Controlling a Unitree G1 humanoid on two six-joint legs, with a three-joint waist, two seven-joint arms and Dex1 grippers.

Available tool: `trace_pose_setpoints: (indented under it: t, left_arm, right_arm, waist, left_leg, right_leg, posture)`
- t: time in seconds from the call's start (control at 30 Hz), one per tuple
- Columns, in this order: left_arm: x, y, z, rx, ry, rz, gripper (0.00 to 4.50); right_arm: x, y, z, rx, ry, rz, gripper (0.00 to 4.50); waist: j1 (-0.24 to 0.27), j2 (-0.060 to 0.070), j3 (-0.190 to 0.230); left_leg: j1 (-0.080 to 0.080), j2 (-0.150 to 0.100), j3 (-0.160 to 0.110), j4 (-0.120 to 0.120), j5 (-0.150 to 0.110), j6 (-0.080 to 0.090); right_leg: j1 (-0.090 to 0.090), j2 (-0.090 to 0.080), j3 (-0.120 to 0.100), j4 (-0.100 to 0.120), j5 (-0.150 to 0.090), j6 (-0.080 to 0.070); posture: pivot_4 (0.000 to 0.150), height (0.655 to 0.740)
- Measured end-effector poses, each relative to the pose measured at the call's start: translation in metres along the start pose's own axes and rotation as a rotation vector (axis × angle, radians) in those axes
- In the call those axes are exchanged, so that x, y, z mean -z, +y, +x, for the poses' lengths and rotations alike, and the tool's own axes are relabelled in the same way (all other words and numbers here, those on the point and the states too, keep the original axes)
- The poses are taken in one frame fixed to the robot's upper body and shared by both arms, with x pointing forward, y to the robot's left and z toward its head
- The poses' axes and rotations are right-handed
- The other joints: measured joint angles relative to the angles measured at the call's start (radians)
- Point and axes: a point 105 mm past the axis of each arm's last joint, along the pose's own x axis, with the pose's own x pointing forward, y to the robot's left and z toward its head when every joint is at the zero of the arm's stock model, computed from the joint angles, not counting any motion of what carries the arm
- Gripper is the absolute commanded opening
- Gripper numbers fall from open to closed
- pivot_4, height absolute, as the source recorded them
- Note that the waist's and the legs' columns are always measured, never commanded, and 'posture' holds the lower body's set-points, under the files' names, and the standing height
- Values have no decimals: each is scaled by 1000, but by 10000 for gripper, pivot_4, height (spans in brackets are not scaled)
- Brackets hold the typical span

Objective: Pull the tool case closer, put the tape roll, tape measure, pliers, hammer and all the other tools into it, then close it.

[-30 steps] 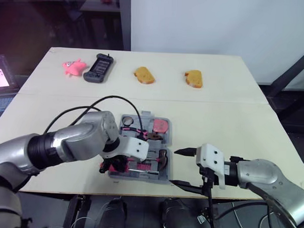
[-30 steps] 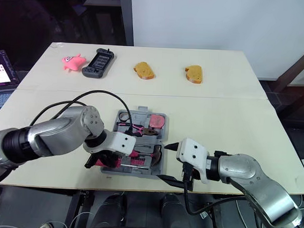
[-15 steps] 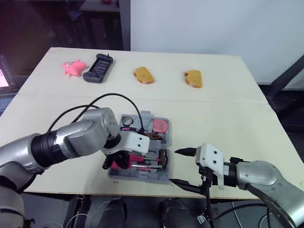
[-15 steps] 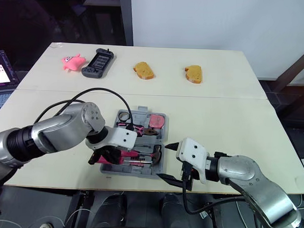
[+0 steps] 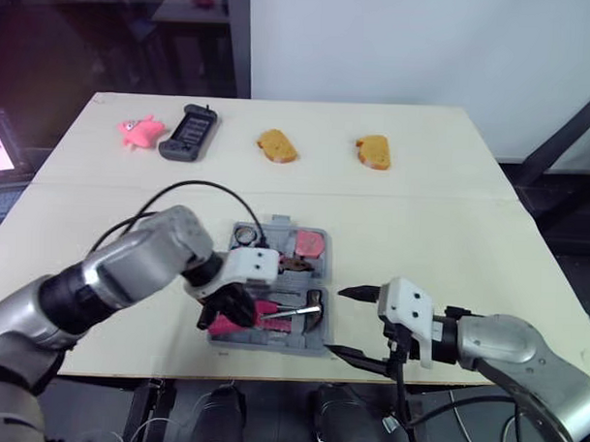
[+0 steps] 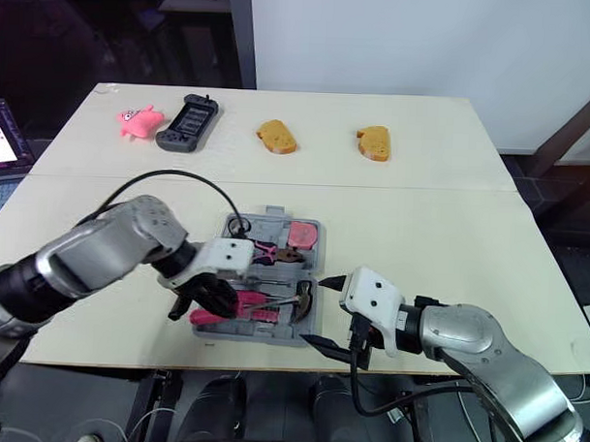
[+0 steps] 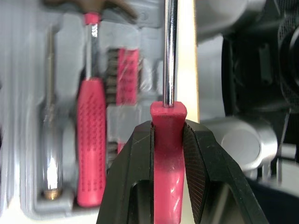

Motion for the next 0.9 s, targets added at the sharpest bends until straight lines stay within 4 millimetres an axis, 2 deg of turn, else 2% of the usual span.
trace_pose_setpoints:
  t: [0.23, 0.33, 0.43, 0.53, 0.67, 0.77, 0.9]
  left_arm:
    - [55, 21, -53, -199, 62, -199, 5207]
    - [78, 35, -72, -307, 59, -363, 5207]
    - [110, 37, -83, -374, 79, -556, 5207]
    - [137, 42, -80, -449, 63, -796, 5207]
    - [155, 51, -62, -522, -9, -985, 5207]
    - [168, 58, -51, -584, -80, -1044, 5207]
    - [170, 65, -43, -643, -222, -1029, 5207]
  right_arm:
    - [-2, -1, 1, 18, -2, -7, 45000]
    - [-2, -2, 1, 24, 0, -14, 45000]
    - [-2, -2, 1, 29, 4, -18, 45000]
    - [-1, -3, 1, 36, 11, -25, 45000]
    - [-2, 0, 4, 23, -3, -18, 45000]
    - [-2, 0, 4, 28, -1, -21, 45000]
    - [-2, -1, 6, 39, -8, -16, 45000]
  waist:
    - [2, 0, 0]
    - [2, 0, 0]
    - [-2, 0, 0]
    - [-1, 0, 0]
    - [4, 0, 0]
    - [2, 0, 0]
    - [16, 8, -3]
  left_leg:
    - [0, 0, 0, 0, 0, 0]
    - [0, 0, 0, 0, 0, 0]
    - [0, 0, 1, -1, 0, 0]
    - [0, 0, 0, -1, 0, 0]
    - [-1, 0, 0, 1, 0, 0]
    - [-1, 0, 0, 0, 0, 0]
    - [2, 0, 0, 0, 0, 0]
  right_leg:
    - [0, 0, 0, 0, 0, 0]
    - [0, 0, 0, 0, 0, 0]
    - [-1, 0, 0, 0, 0, 0]
    - [-1, 0, -1, 1, 0, 0]
    - [-1, -1, -1, 1, 0, 0]
    - [-1, -1, -1, 1, 0, 0]
    - [2, -1, -1, 2, 0, 0]
  posture:
    - [1500, 7400]
    - [1500, 7400]
    - [1500, 7400]
    - [1500, 7400]
    - [1500, 7400]
    - [1500, 7400]
    - [1500, 7400]
